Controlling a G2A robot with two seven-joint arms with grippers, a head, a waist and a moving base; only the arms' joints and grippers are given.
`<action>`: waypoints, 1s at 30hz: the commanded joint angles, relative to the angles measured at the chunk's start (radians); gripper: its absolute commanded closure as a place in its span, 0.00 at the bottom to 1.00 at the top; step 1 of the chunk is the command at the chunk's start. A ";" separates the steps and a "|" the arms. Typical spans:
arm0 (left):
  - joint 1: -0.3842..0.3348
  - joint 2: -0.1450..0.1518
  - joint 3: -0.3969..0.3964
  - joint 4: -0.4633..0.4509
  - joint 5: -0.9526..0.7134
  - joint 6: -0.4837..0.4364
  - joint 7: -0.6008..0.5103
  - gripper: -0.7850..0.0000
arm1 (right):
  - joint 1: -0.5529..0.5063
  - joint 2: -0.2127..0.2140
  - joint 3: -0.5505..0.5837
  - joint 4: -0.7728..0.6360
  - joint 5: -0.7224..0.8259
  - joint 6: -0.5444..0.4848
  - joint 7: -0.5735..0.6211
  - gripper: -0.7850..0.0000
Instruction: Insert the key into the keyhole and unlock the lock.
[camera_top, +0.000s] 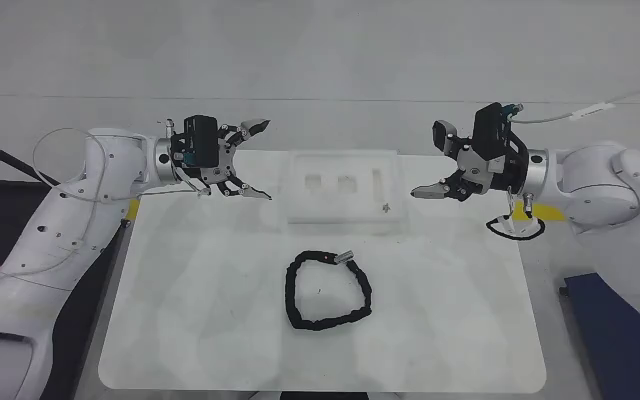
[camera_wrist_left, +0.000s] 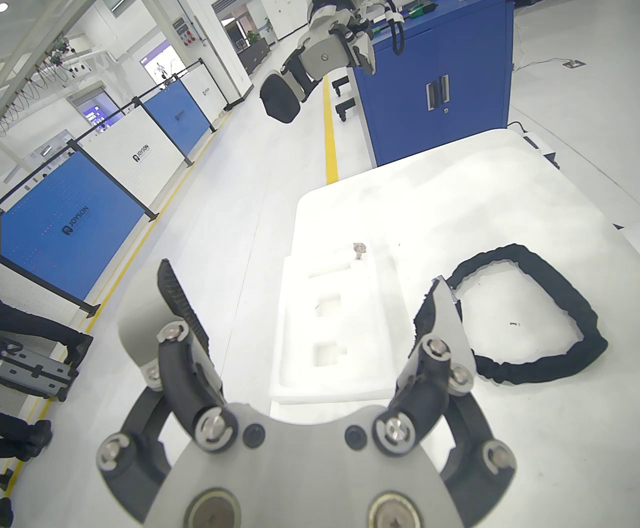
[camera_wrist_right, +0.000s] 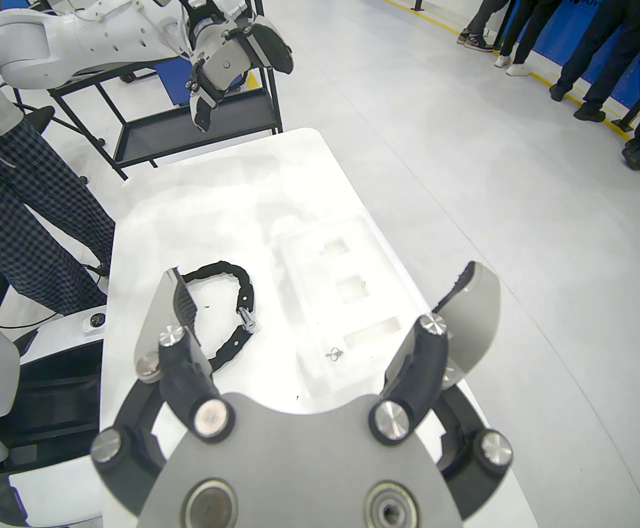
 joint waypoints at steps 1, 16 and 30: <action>0.000 0.000 0.000 0.000 0.000 0.000 0.000 0.00 | 0.000 0.000 0.000 0.000 0.000 0.000 0.000 0.00; 0.000 0.000 0.000 0.000 0.000 0.000 0.000 0.00 | -0.053 -0.025 -0.038 -0.002 0.098 0.298 0.036 0.00; 0.000 0.000 0.000 0.000 0.000 0.000 0.000 0.00 | -0.031 -0.103 -0.156 -0.032 0.263 0.910 0.280 0.00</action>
